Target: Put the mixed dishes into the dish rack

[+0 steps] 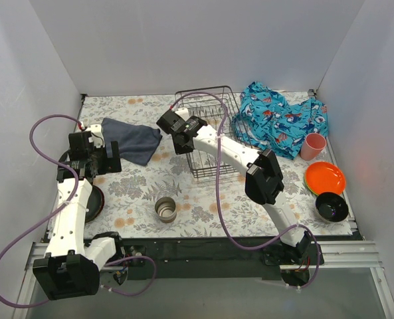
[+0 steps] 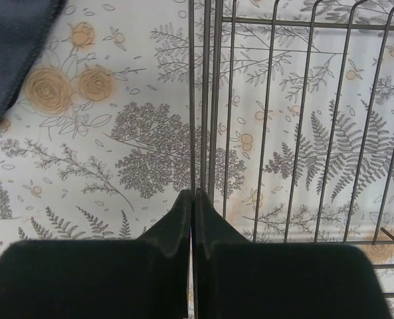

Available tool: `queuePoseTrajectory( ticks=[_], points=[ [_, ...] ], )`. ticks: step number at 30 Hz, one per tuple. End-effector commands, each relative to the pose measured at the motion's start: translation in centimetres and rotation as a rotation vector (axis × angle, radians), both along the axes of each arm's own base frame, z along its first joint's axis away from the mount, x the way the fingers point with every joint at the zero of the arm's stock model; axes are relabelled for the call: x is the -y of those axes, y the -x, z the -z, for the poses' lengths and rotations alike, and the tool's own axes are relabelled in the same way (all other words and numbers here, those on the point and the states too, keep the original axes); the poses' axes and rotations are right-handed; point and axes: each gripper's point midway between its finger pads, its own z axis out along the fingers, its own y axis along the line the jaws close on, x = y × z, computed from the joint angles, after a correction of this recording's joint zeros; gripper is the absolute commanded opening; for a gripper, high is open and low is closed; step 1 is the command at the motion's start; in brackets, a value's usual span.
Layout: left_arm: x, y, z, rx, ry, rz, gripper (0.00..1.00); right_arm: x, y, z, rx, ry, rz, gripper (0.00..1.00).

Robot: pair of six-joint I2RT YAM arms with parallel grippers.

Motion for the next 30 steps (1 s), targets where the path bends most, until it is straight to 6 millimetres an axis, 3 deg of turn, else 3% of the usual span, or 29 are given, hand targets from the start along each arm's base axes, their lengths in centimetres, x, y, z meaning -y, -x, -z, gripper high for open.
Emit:
queuePoseTrajectory(
  ticks=[1,5,12,16,17,19,20,22,23,25,26,28,29,30],
  points=[
    [0.1,-0.7,-0.9,0.029,0.012,0.007,0.98,1.6,-2.8,-1.4,0.083,-0.006,0.174,0.01],
    [0.1,-0.7,-0.4,0.009,0.015,0.012,0.98,0.7,-3.8,-0.6,0.076,-0.024,0.165,0.01],
    [1.4,-1.2,0.6,-0.012,0.065,0.075,0.98,-2.6,-6.9,-1.8,0.149,-0.121,0.082,0.01],
    [1.9,-1.4,1.1,-0.023,0.086,0.095,0.98,-1.9,-6.4,-0.8,0.126,-0.084,0.059,0.01],
    [2.0,-1.5,0.9,-0.019,0.091,0.100,0.98,-1.7,-6.2,-1.3,0.128,-0.085,0.049,0.02],
    [2.9,-1.4,0.5,-0.008,0.121,0.146,0.98,-1.5,-5.8,-1.8,0.126,-0.079,0.015,0.10],
    [3.2,-1.4,0.1,0.002,0.121,0.182,0.98,-1.3,-5.5,-2.8,0.132,-0.090,0.002,0.22],
    [4.7,-1.1,-1.1,0.053,0.153,0.266,0.98,-2.1,-5.0,-4.3,0.134,-0.140,-0.044,0.33],
    [5.3,-1.0,-1.5,0.070,0.162,0.313,0.98,-2.3,-4.7,-6.3,0.152,-0.170,-0.081,0.41],
    [7.0,-0.1,-2.2,0.091,0.193,0.439,0.98,-3.1,-3.9,-8.2,0.151,-0.236,-0.138,0.46],
    [7.5,0.2,-2.3,0.088,0.208,0.471,0.98,-2.9,-3.5,-10.5,0.176,-0.270,-0.154,0.51],
    [9.6,1.9,-1.9,0.045,0.277,0.608,0.98,-2.6,-2.7,-11.6,0.182,-0.286,-0.181,0.53],
    [9.8,2.4,-1.7,0.031,0.280,0.646,0.97,-2.1,-2.2,-13.5,0.210,-0.305,-0.196,0.55],
    [10.2,3.1,-1.3,0.003,0.295,0.671,0.95,-1.7,-1.7,-13.2,0.200,-0.290,-0.218,0.56]
  ],
)
